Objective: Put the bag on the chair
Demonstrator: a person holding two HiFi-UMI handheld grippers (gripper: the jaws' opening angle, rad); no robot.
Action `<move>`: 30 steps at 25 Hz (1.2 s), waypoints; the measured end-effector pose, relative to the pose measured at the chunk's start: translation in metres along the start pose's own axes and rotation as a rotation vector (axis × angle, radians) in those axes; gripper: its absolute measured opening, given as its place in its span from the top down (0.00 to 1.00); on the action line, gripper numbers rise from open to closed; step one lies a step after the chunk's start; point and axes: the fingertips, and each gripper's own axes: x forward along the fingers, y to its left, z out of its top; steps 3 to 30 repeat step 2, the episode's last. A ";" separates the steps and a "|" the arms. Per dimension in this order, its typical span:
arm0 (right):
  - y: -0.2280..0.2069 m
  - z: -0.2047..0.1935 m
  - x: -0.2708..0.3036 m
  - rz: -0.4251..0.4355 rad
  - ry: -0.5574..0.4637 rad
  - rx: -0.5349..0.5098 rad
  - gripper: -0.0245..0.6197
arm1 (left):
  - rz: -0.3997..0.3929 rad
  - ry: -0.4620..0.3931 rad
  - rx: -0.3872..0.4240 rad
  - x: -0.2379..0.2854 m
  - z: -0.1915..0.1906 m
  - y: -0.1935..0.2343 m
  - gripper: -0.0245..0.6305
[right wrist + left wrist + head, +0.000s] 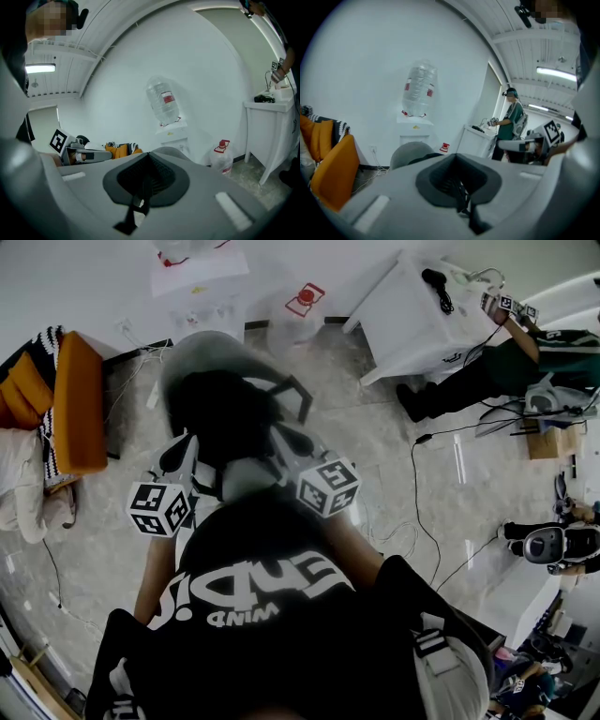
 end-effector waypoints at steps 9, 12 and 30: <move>-0.001 -0.001 0.002 0.002 0.001 -0.001 0.96 | 0.007 -0.003 -0.003 0.001 -0.001 0.002 0.96; -0.001 -0.001 0.002 0.002 0.001 -0.001 0.96 | 0.007 -0.003 -0.003 0.001 -0.001 0.002 0.96; -0.001 -0.001 0.002 0.002 0.001 -0.001 0.96 | 0.007 -0.003 -0.003 0.001 -0.001 0.002 0.96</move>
